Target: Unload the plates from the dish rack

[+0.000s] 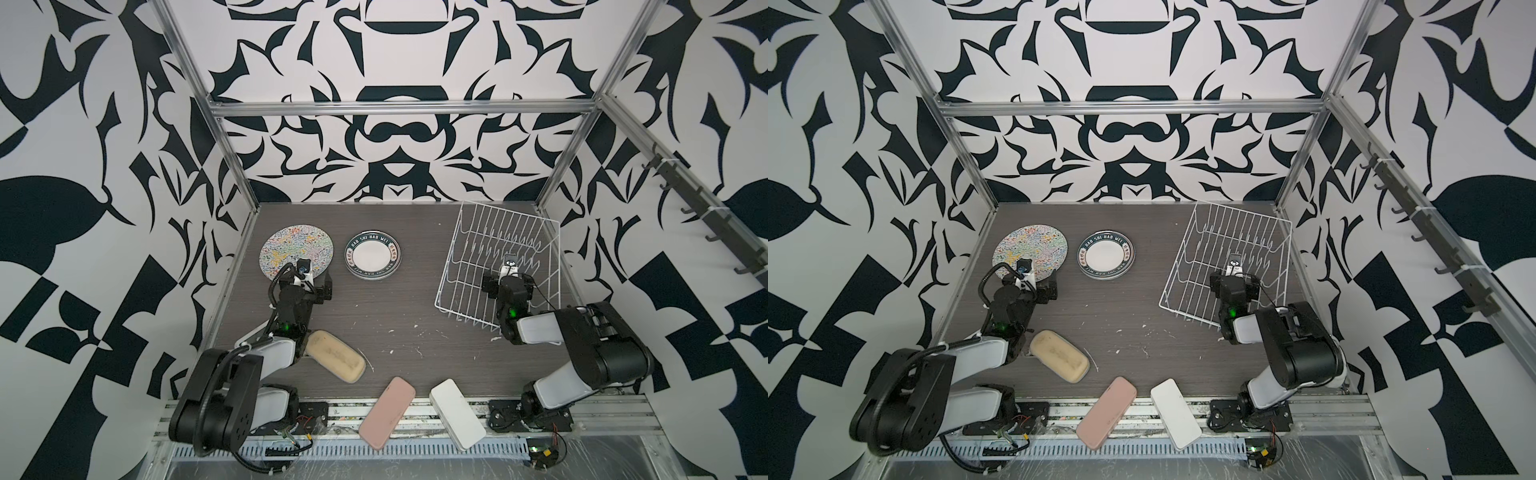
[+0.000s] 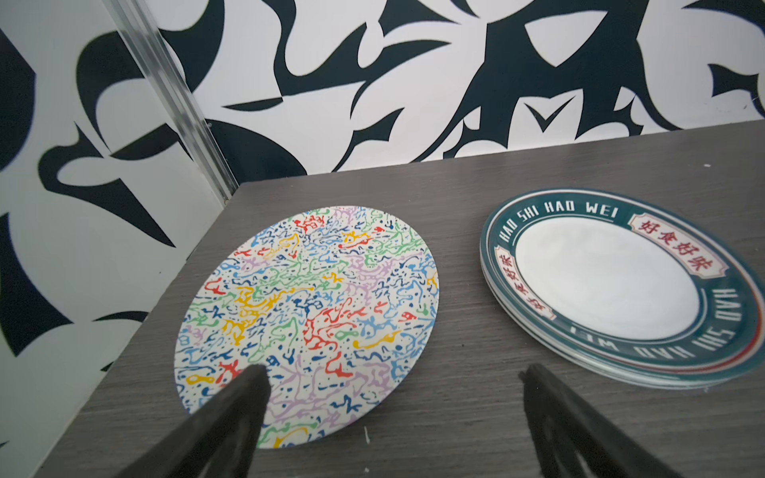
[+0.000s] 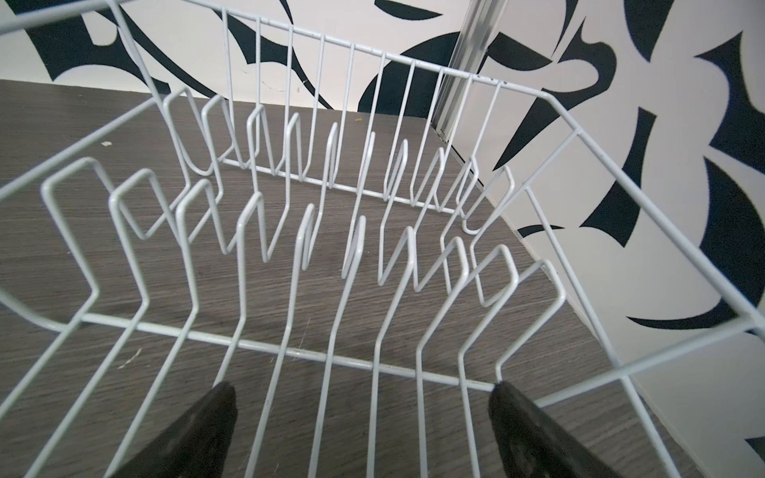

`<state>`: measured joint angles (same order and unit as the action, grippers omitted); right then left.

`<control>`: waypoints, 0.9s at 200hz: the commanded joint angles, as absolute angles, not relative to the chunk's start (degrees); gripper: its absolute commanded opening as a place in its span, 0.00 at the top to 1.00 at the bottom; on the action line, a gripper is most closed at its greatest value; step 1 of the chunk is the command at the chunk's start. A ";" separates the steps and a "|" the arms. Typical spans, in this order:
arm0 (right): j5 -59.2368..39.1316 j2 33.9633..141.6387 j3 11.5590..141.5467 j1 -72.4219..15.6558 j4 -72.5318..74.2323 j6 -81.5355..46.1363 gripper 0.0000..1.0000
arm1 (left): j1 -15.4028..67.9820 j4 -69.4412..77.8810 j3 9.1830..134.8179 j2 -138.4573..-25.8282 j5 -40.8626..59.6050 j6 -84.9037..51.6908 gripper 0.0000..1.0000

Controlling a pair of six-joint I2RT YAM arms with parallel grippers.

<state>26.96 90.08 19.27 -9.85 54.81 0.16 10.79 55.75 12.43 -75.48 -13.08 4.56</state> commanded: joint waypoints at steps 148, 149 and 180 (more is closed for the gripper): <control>24.62 90.09 18.70 -10.08 57.59 0.79 0.01 | 7.90 57.95 19.47 -90.44 -17.67 1.37 0.01; 24.62 90.09 18.71 -10.05 57.62 0.79 0.01 | 7.86 57.93 19.45 -90.44 -17.67 1.39 0.01; 24.63 90.09 18.72 -10.08 57.66 0.79 0.01 | 7.87 58.03 19.47 -90.44 -17.67 1.33 0.01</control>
